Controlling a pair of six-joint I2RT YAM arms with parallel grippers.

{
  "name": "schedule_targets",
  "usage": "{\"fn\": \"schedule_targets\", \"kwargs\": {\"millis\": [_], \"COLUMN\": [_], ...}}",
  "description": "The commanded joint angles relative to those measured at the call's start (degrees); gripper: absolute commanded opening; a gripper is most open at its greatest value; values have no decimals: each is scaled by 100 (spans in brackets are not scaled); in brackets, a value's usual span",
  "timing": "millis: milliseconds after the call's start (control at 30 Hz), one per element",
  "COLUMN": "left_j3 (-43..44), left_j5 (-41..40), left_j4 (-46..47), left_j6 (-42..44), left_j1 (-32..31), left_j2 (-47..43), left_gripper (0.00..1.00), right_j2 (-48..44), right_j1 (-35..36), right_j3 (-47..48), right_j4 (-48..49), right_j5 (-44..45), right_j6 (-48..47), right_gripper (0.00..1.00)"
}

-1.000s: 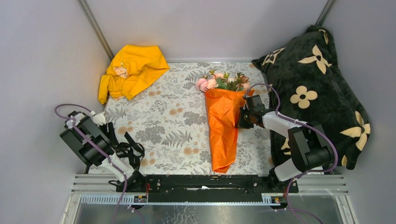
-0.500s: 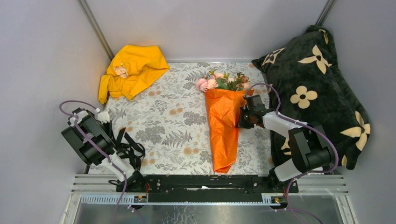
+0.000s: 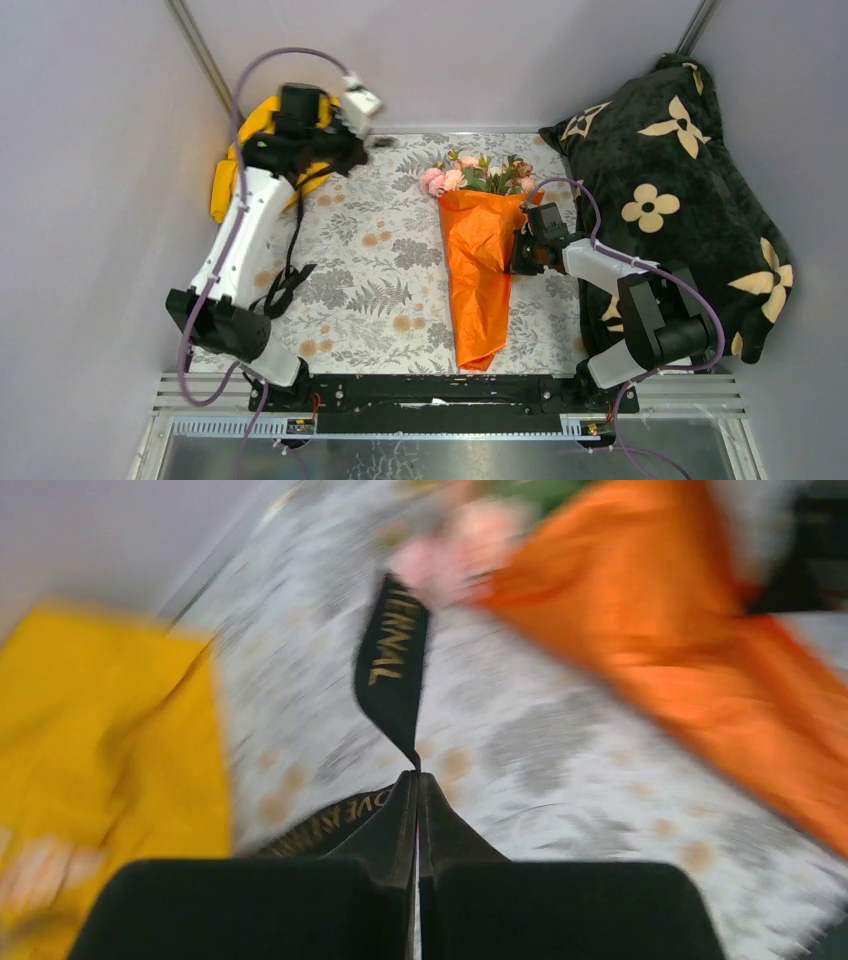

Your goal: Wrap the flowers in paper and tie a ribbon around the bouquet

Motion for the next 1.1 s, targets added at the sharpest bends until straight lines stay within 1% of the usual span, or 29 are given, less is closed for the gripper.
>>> {"fn": "schedule_targets", "kwargs": {"millis": [0,33,100,200,300,433,500,600,667,733,800,900,1067], "left_j3": [-227,-548,-1094,-1668,-1908,-2697,-3189,-3642,-3658,-3469,-3250,-2954,-2497], "left_j5": [234,365,744,1340,1545,1551,1384,874,556,198,-188,-582,-975], "left_j4": [-676,-772,-1011,-1311,-1739,-1740,-1385,-712,-374,-54,133,361,704], "left_j6": [177,424,934,1454,1751,1777,1469,1014,866,800,828,965,1095], "left_j1": [-1849,-2245,-2763,-2965,-2981,-3195,-3636,-4742,-5557,-6324,-6938,-7580,-8210], "left_j2": [-537,-616,-781,-1039,-1067,-1017,-918,-716,-530,-263,103,706,1334], "left_gripper": [0,0,0,0,0,0,0,0,0,0,0,0,0], "right_j2": [-162,-153,-149,-144,-110,-60,-27,60,147,329,469,583,605], "right_j1": [-7,-5,-5,-5,-5,-5,-7,-5,-3,-5,-5,-4,-5], "right_j3": [196,213,254,331,419,550,632,804,906,1030,1138,1251,1536], "right_j4": [-25,-33,-45,-92,-143,-173,-184,-225,-220,-199,-166,-113,-97], "right_j5": [108,109,91,66,78,66,-4,-200,-350,-572,-807,-1053,-1314], "right_j6": [-18,-17,-8,-26,-57,-32,21,139,239,349,457,638,957], "right_gripper": [0,0,0,0,0,0,0,0,0,0,0,0,0]}}
